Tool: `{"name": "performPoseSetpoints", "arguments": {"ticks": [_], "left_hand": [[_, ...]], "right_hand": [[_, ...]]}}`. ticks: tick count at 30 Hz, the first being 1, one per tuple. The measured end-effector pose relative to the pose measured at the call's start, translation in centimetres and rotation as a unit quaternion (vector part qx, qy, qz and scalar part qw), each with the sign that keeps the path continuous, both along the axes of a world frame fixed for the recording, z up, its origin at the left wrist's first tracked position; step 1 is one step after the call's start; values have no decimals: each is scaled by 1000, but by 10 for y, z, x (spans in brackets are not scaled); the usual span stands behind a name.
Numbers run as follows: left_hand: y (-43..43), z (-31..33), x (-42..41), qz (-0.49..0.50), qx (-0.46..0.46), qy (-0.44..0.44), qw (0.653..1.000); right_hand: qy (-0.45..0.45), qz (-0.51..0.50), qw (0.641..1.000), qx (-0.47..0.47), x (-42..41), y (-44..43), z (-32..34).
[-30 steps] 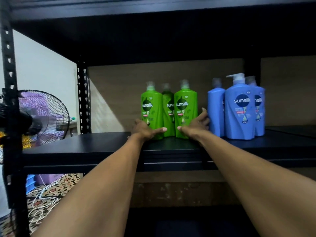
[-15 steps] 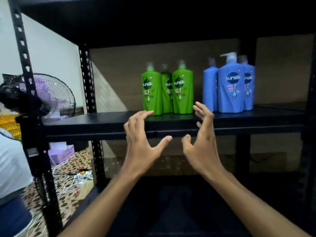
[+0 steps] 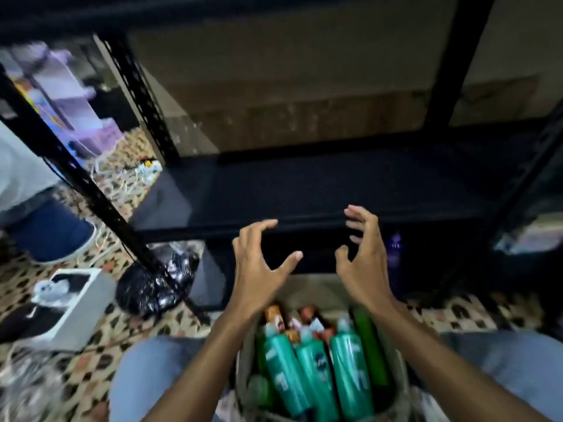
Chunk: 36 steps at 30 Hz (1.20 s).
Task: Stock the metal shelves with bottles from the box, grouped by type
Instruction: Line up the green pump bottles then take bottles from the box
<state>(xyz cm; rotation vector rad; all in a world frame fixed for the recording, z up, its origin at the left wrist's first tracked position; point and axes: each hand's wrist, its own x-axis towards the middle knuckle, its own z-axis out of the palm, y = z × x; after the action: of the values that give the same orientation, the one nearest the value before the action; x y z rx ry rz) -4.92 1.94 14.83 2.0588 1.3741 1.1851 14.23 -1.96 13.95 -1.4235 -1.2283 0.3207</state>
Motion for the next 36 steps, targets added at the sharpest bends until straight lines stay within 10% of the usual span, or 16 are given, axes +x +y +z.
{"name": "performPoseSetpoints", "arguments": {"ticks": [7, 14, 27, 36], "left_hand": [[-20, -169, -11, 64, -256, 89, 961], [-53, -264, -9, 139, -506, 78, 848], [-47, -297, -12, 187, -598, -58, 777], [-56, -303, -17, 130, -607, -72, 781]], "right_hand": [[1, -4, 956, -292, 20, -32, -151], [-9, 11, 846, -533, 8, -54, -257], [-36, -37, 778, -626, 1, -63, -292], [-40, -23, 802, -596, -13, -79, -307]]}}
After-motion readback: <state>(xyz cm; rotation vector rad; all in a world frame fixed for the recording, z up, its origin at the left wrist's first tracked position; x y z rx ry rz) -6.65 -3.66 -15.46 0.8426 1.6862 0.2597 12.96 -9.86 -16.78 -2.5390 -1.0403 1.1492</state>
